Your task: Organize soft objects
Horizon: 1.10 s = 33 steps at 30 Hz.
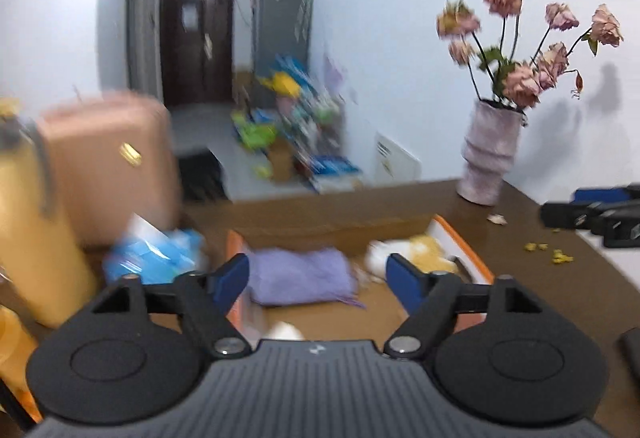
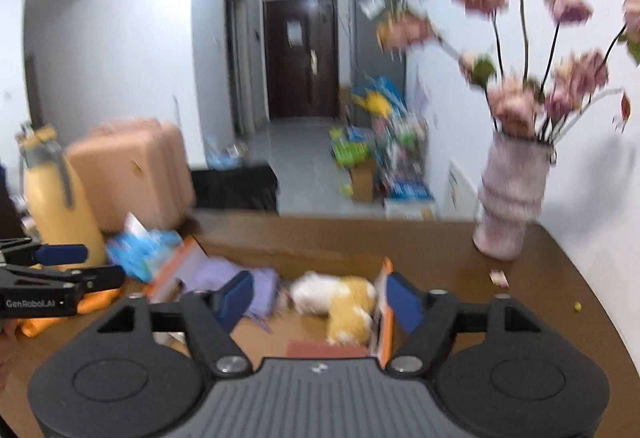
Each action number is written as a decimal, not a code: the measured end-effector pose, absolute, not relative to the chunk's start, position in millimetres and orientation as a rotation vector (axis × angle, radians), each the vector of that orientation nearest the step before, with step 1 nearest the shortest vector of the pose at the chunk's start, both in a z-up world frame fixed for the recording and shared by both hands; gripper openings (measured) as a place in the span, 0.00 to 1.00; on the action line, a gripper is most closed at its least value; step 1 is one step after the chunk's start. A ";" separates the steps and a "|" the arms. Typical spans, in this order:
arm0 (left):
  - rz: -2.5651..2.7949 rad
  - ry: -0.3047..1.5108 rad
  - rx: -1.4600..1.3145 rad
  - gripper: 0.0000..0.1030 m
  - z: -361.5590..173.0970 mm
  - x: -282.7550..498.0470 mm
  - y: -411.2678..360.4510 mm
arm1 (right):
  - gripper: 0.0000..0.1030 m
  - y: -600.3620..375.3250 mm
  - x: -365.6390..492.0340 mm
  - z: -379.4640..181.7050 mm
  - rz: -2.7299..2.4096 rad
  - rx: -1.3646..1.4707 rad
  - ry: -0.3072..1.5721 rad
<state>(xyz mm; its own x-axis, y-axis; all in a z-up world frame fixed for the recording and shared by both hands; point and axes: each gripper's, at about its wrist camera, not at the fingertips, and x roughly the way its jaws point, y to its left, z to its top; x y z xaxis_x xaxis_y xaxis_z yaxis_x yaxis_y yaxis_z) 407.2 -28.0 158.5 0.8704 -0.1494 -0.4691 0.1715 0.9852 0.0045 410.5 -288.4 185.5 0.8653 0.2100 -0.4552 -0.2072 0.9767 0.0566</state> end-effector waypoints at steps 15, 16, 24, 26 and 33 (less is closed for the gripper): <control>-0.187 0.262 0.130 0.97 124.6 210.6 10.7 | 0.82 -263.4 229.3 152.2 0.303 -0.035 0.245; -0.189 0.268 0.139 0.98 113.1 195.2 12.2 | 0.82 -262.9 214.2 140.9 0.317 -0.019 0.246; -0.188 0.395 0.082 1.00 35.1 126.7 23.2 | 0.83 -252.9 118.7 50.6 0.357 0.028 0.327; -0.194 0.419 0.095 1.00 28.6 131.4 21.2 | 0.83 -249.8 116.2 40.1 0.383 0.009 0.374; -0.228 0.463 0.018 0.99 27.2 176.4 13.8 | 0.81 -256.7 149.0 34.5 0.356 0.094 0.391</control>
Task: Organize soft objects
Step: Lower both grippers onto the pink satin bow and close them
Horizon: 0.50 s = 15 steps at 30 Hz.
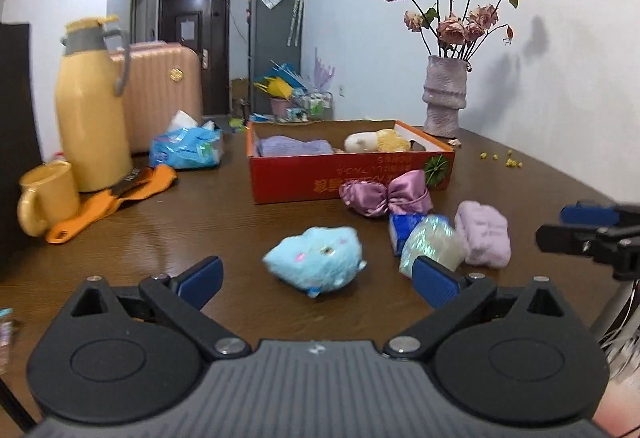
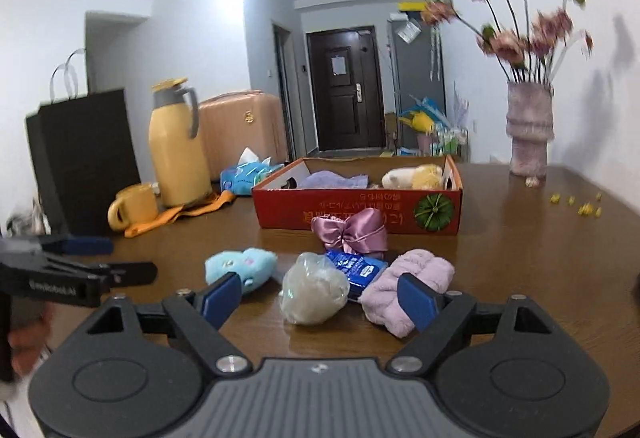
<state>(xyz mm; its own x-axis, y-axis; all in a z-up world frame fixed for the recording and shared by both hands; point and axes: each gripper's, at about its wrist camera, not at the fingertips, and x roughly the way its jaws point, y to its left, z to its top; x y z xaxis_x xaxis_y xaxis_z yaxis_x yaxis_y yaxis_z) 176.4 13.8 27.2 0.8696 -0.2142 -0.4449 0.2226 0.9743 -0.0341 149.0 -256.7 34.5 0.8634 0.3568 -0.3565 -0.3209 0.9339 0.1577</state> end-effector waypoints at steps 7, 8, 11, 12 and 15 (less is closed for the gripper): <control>-0.298 0.598 -0.103 0.82 29.7 304.3 -4.3 | 0.70 -265.1 243.7 26.6 0.299 0.198 0.471; -0.311 0.626 -0.125 0.80 28.2 326.6 -7.5 | 0.69 -264.9 258.4 25.9 0.302 0.208 0.482; -0.358 0.724 -0.183 0.68 18.8 384.2 -17.8 | 0.62 -260.1 304.1 21.3 0.300 0.230 0.519; -0.373 0.758 -0.202 0.61 13.9 401.5 -21.2 | 0.60 -257.7 315.6 19.1 0.296 0.234 0.530; -0.425 0.834 -0.265 0.50 -2.4 434.8 -26.4 | 0.52 -252.8 352.4 10.5 0.279 0.250 0.579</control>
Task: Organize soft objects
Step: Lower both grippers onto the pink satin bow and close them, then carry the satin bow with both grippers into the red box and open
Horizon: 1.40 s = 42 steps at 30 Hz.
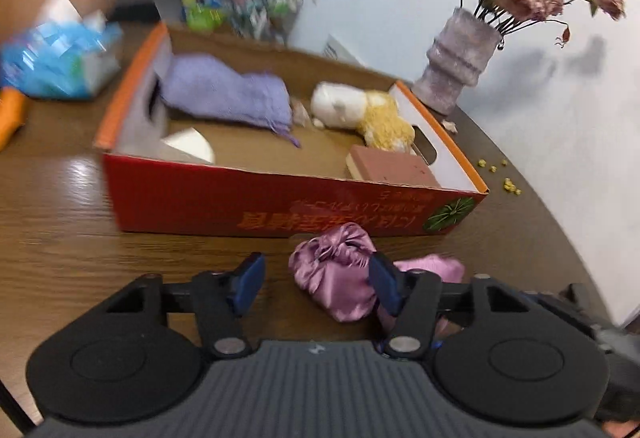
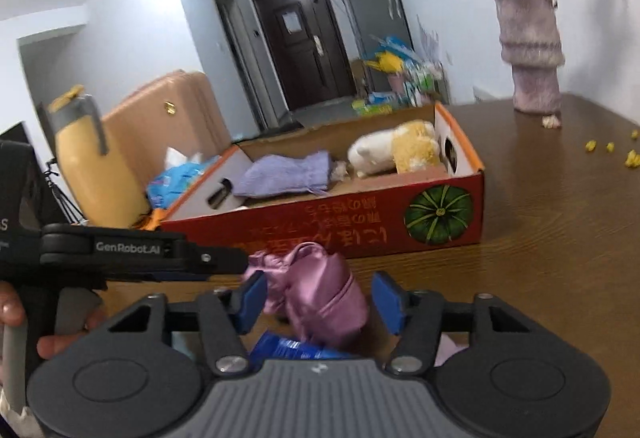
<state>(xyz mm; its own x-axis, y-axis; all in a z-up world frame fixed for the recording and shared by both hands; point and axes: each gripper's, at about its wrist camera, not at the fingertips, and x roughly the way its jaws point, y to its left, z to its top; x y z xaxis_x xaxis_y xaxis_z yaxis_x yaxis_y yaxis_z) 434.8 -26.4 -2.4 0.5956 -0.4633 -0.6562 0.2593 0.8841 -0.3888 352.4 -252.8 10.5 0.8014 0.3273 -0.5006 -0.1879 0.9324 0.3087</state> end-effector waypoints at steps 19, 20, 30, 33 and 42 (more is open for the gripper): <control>-0.396 0.595 -0.253 0.19 37.6 228.8 19.7 | 0.09 -227.2 227.5 43.1 0.612 0.144 0.441; -0.384 0.609 -0.260 0.19 29.0 215.7 21.1 | 0.09 -223.9 217.7 33.7 0.623 0.142 0.467; -0.255 0.627 -0.173 0.18 -18.5 150.7 4.7 | 0.32 -208.4 162.8 2.8 0.573 0.108 0.521; -0.251 0.607 -0.124 0.18 -19.9 142.2 -6.0 | 0.32 -208.2 163.1 10.6 0.522 0.159 0.513; -0.337 0.549 -0.075 0.67 -17.7 146.2 -0.6 | 0.31 -212.9 159.8 -11.9 0.448 0.174 0.591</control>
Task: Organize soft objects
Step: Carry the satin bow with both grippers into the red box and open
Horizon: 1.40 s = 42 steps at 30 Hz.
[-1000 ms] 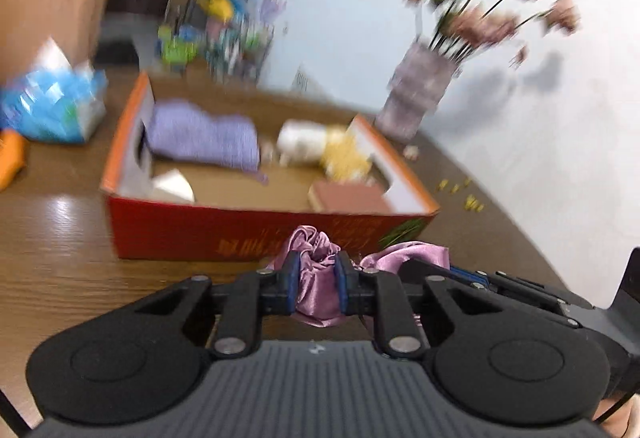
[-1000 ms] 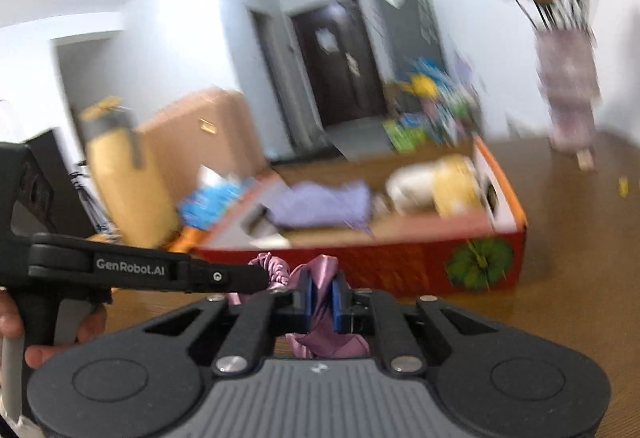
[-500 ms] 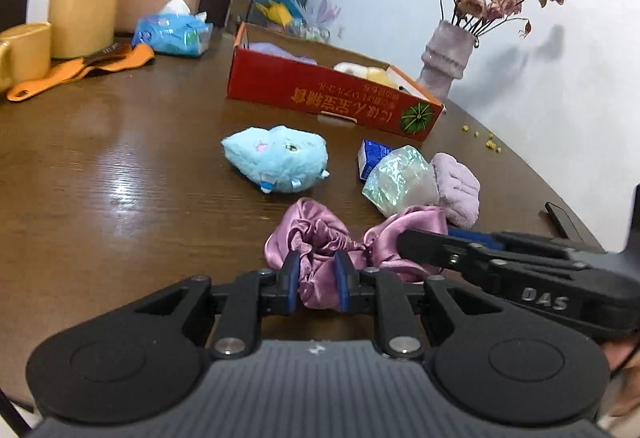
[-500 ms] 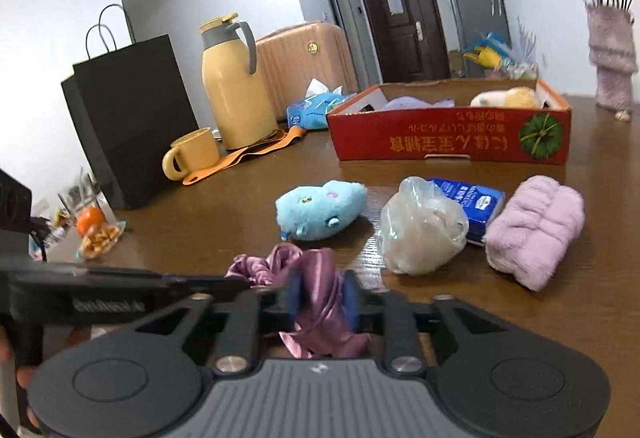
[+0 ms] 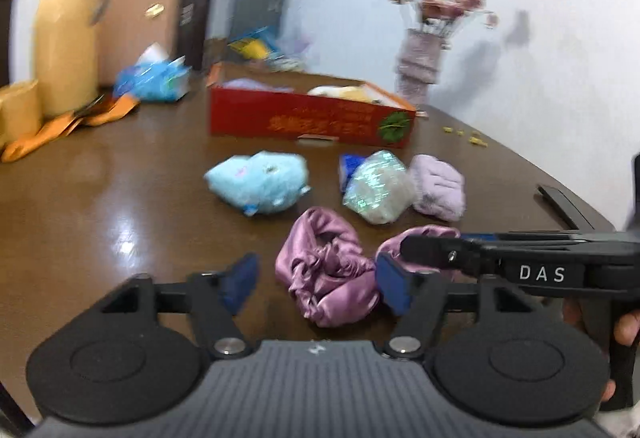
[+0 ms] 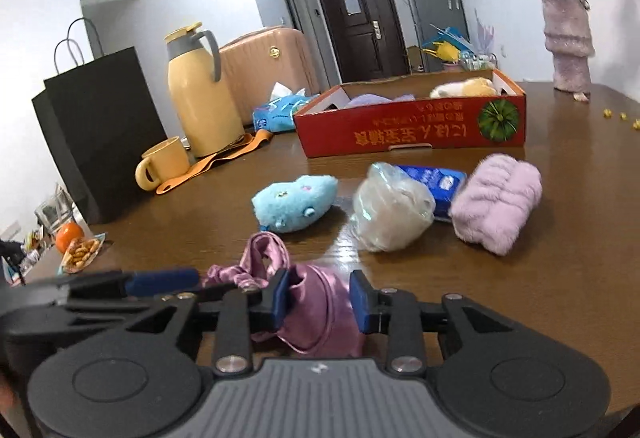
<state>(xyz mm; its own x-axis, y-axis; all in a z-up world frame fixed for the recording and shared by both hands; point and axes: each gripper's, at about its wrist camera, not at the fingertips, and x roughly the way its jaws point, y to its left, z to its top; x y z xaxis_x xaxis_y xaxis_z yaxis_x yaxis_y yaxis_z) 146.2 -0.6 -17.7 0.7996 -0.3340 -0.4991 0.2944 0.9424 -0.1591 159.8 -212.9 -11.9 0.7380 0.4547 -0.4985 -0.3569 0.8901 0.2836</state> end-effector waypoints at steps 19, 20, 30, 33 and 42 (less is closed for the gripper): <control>-0.577 0.532 -0.274 0.20 34.2 226.2 15.4 | 0.08 -238.0 219.7 29.1 0.534 0.260 0.545; -0.584 0.511 -0.271 0.20 47.2 243.6 14.8 | 0.08 -239.8 235.3 41.9 0.541 0.257 0.522; -0.447 0.696 -0.213 0.22 65.3 490.5 -0.6 | 0.08 -202.0 475.4 93.9 0.479 0.139 0.607; -0.363 0.761 -0.171 0.23 42.1 536.1 -5.3 | 0.08 -181.2 538.5 71.1 0.444 0.144 0.714; -0.244 0.779 -0.082 0.45 21.1 560.1 7.8 | 0.34 -146.9 584.4 23.4 0.391 0.110 0.849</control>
